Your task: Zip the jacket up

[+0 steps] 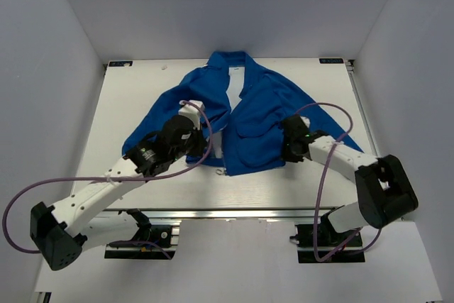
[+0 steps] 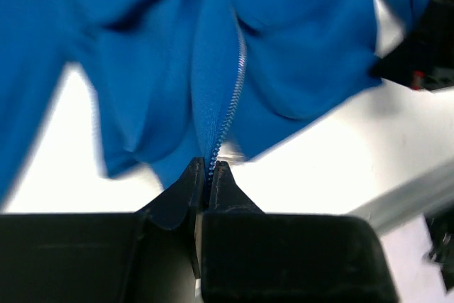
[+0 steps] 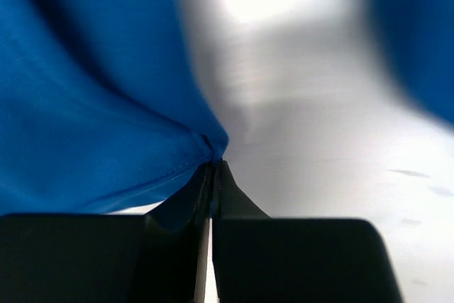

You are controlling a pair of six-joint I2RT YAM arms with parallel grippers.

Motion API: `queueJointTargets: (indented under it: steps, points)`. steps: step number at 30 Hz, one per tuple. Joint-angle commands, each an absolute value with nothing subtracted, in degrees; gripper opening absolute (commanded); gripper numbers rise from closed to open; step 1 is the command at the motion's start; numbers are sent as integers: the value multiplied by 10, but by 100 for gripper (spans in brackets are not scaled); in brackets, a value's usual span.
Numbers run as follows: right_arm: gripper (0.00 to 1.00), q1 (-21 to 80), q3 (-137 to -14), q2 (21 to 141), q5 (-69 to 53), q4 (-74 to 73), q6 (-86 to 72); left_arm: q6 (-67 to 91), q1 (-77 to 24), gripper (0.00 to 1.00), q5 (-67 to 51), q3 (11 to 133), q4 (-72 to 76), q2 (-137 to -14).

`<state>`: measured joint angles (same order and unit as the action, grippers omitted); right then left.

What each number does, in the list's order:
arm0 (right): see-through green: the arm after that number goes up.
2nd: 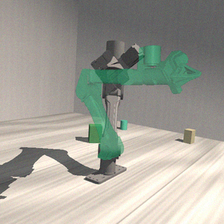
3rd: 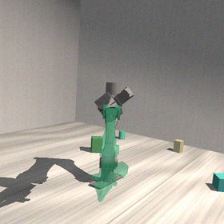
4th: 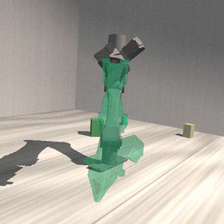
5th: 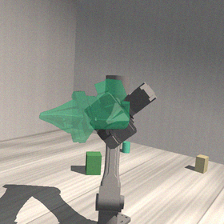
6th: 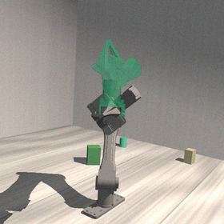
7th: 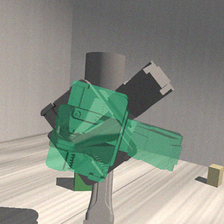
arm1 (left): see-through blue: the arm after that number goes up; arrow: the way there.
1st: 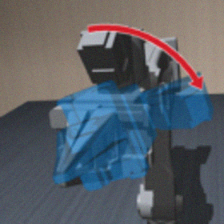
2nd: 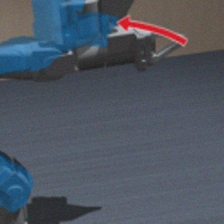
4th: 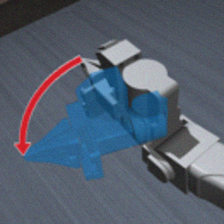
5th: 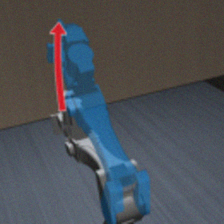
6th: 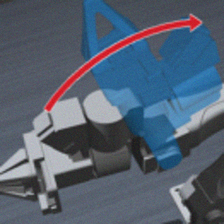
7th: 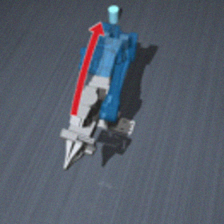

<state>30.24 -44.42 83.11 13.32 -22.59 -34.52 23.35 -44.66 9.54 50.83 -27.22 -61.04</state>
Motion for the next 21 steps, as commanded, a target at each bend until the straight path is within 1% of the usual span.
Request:
queueJointTargets:
  steps: [1,4,6,9,10,12,15,17,18,19,20,21]
  points:
    - [0,239,-432,778,171,-258,-314,263,-450,0,200,578,-379,-579]
    - [0,222,-433,754,175,-278,-294,237,-450,0,198,626,-427,-588]
    - [0,218,-434,751,186,-282,-291,211,-450,0,146,637,-430,-593]
    - [0,216,-434,763,159,-277,-288,192,-453,0,44,628,-414,-606]
    - [0,215,-434,766,150,-271,-291,197,-456,0,28,622,-411,-619]
    - [0,215,-432,780,145,-265,-294,198,-481,0,-29,614,-393,-630]
    - [0,213,-427,797,134,-256,-297,202,-504,0,-61,608,-339,-642]
    - [0,214,-432,800,131,-258,-283,203,-504,0,-50,633,-336,-651]
    - [3,214,-431,792,121,-252,-268,216,-505,0,-26,646,-344,-654]
    - [10,214,-425,779,91,-240,-249,226,-505,0,41,656,-350,-653]
    - [32,214,-418,737,71,-204,-202,233,-504,0,66,665,-358,-650]
    - [39,214,-410,710,34,-187,-179,253,-504,0,112,667,-361,-647]
